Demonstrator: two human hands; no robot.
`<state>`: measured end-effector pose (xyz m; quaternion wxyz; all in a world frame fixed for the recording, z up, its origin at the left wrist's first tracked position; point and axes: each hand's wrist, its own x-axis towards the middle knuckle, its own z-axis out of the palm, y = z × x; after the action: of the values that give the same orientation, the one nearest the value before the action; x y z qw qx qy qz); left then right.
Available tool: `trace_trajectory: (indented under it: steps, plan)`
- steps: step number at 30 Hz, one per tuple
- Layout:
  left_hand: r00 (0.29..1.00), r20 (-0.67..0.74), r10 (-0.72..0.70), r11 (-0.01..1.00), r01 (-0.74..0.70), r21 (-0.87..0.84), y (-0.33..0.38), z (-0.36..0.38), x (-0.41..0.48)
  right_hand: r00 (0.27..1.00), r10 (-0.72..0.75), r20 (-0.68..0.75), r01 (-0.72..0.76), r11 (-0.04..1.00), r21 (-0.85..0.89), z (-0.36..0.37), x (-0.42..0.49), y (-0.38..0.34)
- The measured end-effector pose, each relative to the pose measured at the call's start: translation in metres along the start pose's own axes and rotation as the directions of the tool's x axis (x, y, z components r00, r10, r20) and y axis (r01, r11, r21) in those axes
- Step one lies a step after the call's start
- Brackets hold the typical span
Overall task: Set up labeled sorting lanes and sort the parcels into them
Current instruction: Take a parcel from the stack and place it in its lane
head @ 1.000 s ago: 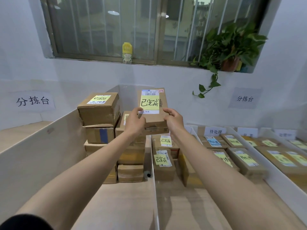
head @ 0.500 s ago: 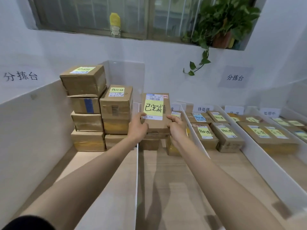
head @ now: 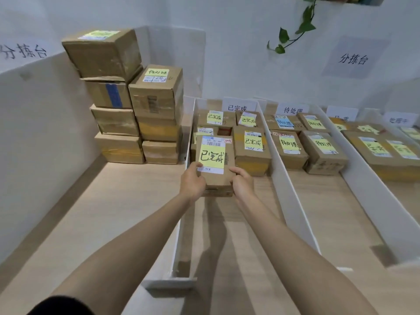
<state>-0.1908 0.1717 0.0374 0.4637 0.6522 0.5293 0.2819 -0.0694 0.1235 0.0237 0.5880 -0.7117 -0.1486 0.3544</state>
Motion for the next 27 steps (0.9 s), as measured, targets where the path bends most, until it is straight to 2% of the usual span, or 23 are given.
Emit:
trace_trajectory:
  steps: [14, 27]
  plan:
    - [0.958, 0.124, -0.260, 0.964, 0.250, 0.087, -0.049, 0.040, 0.006, 0.972, 0.234, 0.016, -0.235, 0.970, 0.061, -0.001, 0.022, 0.072]
    - [0.958, 0.068, -0.279, 0.958, 0.273, 0.084, -0.054, 0.044, 0.018, 0.954, 0.291, 0.074, -0.296, 0.952, 0.075, 0.009, 0.026, 0.074]
